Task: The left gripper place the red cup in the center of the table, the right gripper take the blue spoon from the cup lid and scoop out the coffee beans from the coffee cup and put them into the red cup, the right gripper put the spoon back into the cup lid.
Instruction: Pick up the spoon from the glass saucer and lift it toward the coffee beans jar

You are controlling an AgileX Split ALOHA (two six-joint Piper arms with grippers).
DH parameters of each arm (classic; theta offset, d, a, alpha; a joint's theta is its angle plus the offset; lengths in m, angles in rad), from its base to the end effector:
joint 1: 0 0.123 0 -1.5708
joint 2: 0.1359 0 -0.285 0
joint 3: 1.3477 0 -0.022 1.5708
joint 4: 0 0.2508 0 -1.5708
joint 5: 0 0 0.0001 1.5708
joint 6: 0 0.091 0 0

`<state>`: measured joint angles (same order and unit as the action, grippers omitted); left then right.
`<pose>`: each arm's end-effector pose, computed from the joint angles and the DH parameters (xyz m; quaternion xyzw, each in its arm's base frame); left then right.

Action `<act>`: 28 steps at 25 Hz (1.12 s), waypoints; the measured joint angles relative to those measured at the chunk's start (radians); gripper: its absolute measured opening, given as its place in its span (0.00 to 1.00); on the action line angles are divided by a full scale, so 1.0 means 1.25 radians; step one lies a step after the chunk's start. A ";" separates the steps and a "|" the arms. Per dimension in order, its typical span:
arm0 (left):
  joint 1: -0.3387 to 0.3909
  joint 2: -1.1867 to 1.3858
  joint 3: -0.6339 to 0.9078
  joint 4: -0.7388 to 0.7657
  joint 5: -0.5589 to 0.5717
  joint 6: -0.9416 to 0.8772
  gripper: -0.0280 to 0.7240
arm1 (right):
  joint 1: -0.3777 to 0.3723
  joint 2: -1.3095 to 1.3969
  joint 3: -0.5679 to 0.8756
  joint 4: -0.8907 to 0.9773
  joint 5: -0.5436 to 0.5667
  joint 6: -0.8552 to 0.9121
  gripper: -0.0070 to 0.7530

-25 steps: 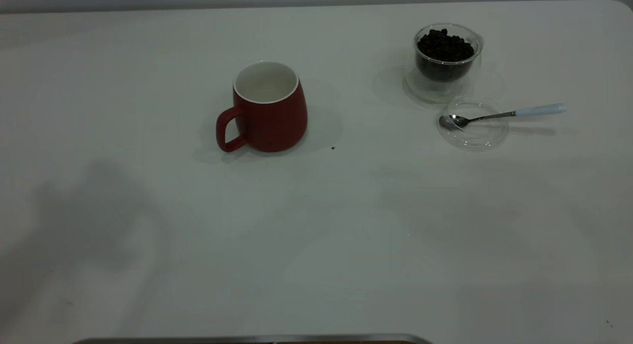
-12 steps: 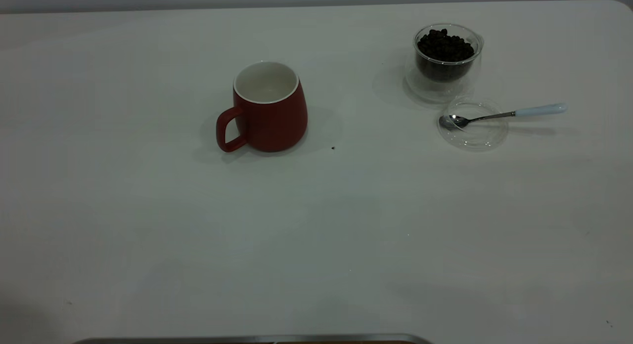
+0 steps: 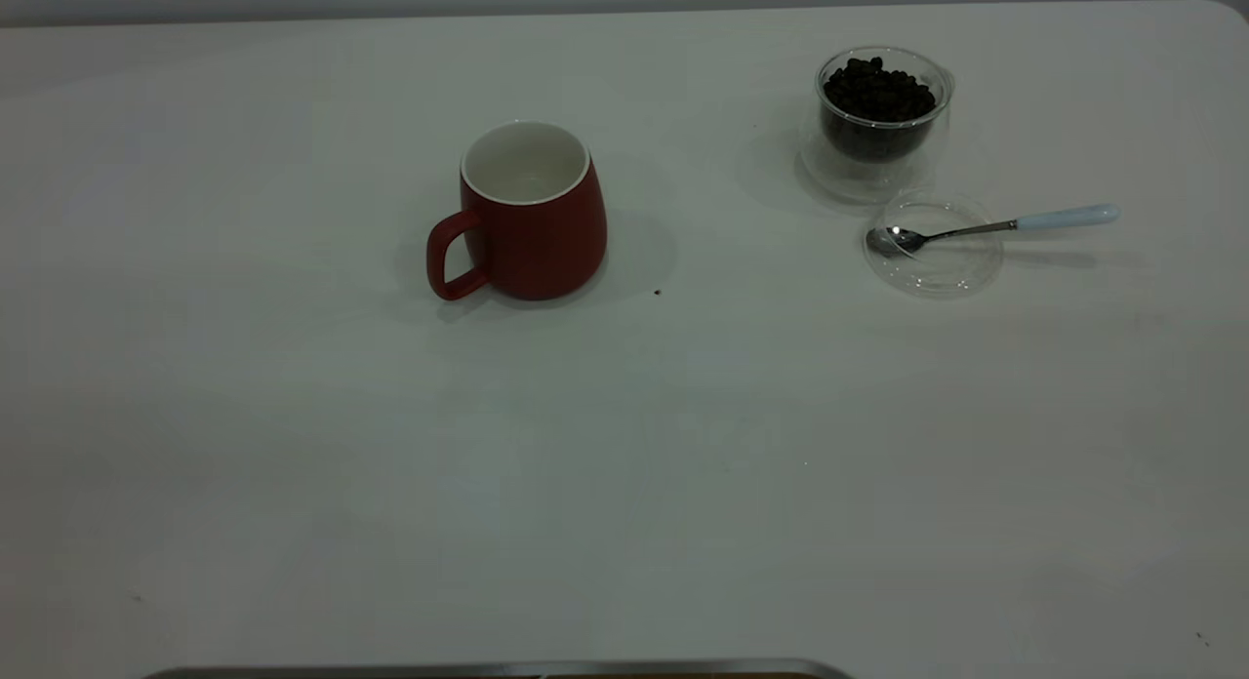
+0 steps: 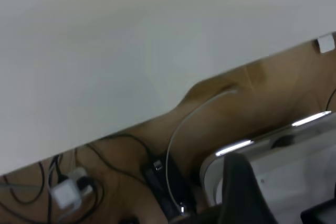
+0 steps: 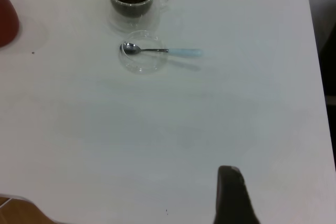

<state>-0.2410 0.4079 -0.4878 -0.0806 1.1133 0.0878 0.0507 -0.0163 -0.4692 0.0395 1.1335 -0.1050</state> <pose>0.0498 -0.0190 0.2602 0.1499 0.9390 -0.0632 0.3030 -0.0073 0.0029 0.2630 -0.0694 0.8723 0.0066 0.4841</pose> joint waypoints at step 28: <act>0.193 -0.342 0.001 -0.003 0.024 -0.001 0.67 | 0.000 0.000 0.000 0.000 0.000 0.000 0.66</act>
<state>0.0001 -0.0195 -0.4869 -0.0841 1.1431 0.0866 0.0507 -0.0163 -0.4692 0.0395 1.1335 -0.1050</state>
